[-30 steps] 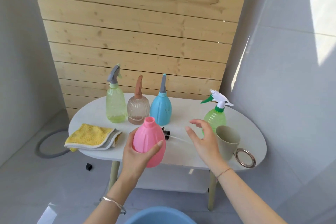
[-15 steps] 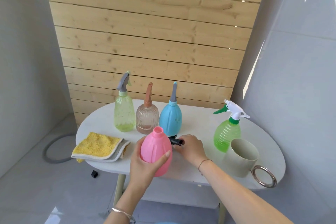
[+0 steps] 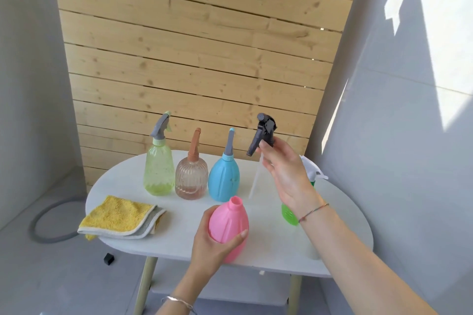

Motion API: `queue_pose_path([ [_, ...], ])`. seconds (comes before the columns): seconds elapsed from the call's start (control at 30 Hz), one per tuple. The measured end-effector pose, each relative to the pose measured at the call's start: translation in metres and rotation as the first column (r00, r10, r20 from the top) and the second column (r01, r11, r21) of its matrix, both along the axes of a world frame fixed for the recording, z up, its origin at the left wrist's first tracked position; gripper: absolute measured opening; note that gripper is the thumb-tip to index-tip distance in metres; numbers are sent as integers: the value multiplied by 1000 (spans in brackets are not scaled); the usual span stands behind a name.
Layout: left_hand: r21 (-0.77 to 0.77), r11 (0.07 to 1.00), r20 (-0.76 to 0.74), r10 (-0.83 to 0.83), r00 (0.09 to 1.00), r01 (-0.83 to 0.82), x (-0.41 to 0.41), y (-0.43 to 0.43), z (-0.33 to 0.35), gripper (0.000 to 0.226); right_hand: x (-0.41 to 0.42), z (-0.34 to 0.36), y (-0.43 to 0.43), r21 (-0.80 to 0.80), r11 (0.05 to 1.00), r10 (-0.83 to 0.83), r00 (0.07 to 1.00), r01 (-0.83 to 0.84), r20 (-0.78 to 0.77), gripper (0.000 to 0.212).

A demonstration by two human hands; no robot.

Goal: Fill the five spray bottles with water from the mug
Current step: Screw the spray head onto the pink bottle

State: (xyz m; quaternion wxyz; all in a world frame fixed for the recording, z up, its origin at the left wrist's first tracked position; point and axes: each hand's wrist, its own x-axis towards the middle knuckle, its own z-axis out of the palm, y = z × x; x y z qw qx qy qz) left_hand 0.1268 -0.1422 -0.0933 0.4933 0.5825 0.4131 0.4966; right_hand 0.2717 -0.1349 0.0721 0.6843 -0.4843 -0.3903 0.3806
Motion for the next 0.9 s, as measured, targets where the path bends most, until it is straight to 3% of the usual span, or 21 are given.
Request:
queue_pose_path([
  [0.13, -3, 1000, 17, -21, 1000, 21, 5, 5, -1, 82, -4, 13, -7, 91, 996, 0, 1000, -1, 11, 19],
  [0.43, -2, 999, 26, -40, 999, 40, 5, 9, -1, 82, -12, -1, -11, 65, 998, -25, 987, 15, 161, 19],
  [0.67, -7, 999, 8, -49, 999, 49, 6, 17, -1, 85, -9, 5, -13, 186, 982, -81, 973, 40, 216, 22],
  [0.9, -21, 998, -17, -68, 998, 67, 7, 23, 1, 87, -9, -28, -5, 14, 1000, -11, 962, 8, 271, 23],
])
